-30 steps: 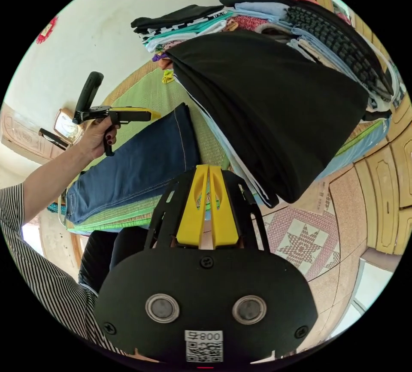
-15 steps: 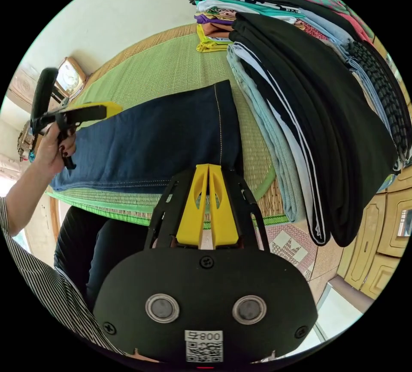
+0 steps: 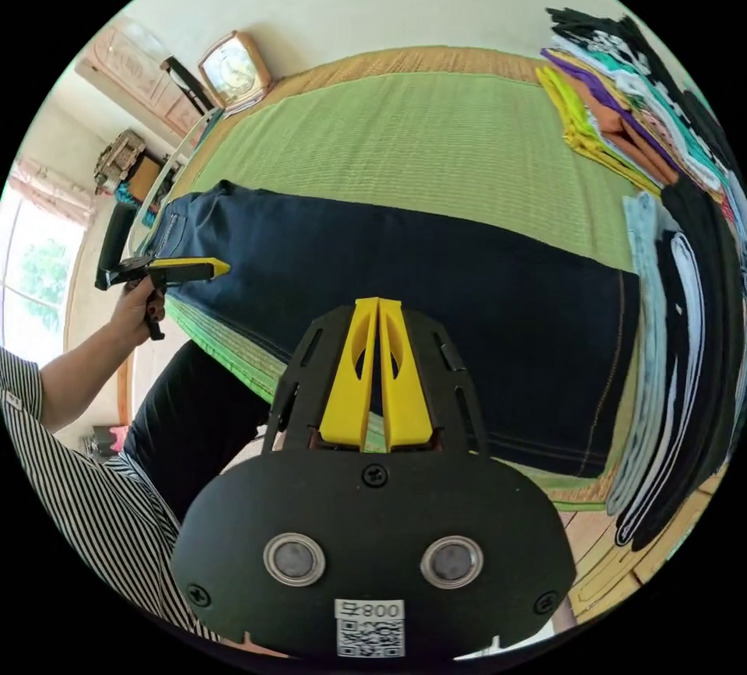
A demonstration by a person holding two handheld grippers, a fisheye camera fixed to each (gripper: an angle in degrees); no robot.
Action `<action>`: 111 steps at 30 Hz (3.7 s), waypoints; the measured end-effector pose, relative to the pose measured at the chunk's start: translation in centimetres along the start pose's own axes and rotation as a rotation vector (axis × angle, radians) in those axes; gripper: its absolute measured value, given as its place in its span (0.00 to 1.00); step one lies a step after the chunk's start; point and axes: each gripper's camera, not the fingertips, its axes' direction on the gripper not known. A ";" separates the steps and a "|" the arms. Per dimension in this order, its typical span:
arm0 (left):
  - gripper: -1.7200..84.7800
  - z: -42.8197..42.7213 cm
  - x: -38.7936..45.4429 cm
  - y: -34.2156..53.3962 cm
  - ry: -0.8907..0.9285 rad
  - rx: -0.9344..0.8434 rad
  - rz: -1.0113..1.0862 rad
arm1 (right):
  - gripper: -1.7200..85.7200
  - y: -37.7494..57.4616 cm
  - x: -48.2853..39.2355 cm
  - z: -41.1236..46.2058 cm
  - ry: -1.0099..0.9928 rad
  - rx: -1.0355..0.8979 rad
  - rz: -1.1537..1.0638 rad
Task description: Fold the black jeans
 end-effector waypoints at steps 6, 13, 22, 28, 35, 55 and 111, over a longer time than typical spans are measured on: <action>0.05 -4.2 -7.5 2.5 0.004 0.187 -0.013 | 0.04 -10.6 -10.5 2.2 -0.202 -0.011 -0.266; 0.11 -6.5 -18.6 0.8 -0.123 0.194 -0.015 | 0.09 -23.6 -21.7 6.3 -0.247 -0.092 -0.513; 0.12 -3.4 -28.4 -5.2 -0.269 -0.010 0.150 | 0.10 -30.6 -28.1 9.3 -0.275 -0.163 -0.620; 0.07 -1.4 -33.8 -6.9 -0.188 -0.072 0.213 | 0.08 -33.5 -29.9 11.1 -0.276 -0.236 -0.605; 0.05 -2.8 -40.4 -6.2 -0.002 0.057 0.180 | 0.04 -35.3 -30.3 9.0 -0.358 -0.176 -0.585; 0.12 2.8 -51.6 -7.3 0.208 0.128 0.166 | 0.02 -35.2 -34.5 2.3 -0.334 -0.024 -0.640; 0.04 12.7 -53.6 3.2 0.031 0.239 0.027 | 0.02 -31.5 -40.9 -2.1 -0.017 -0.019 -0.441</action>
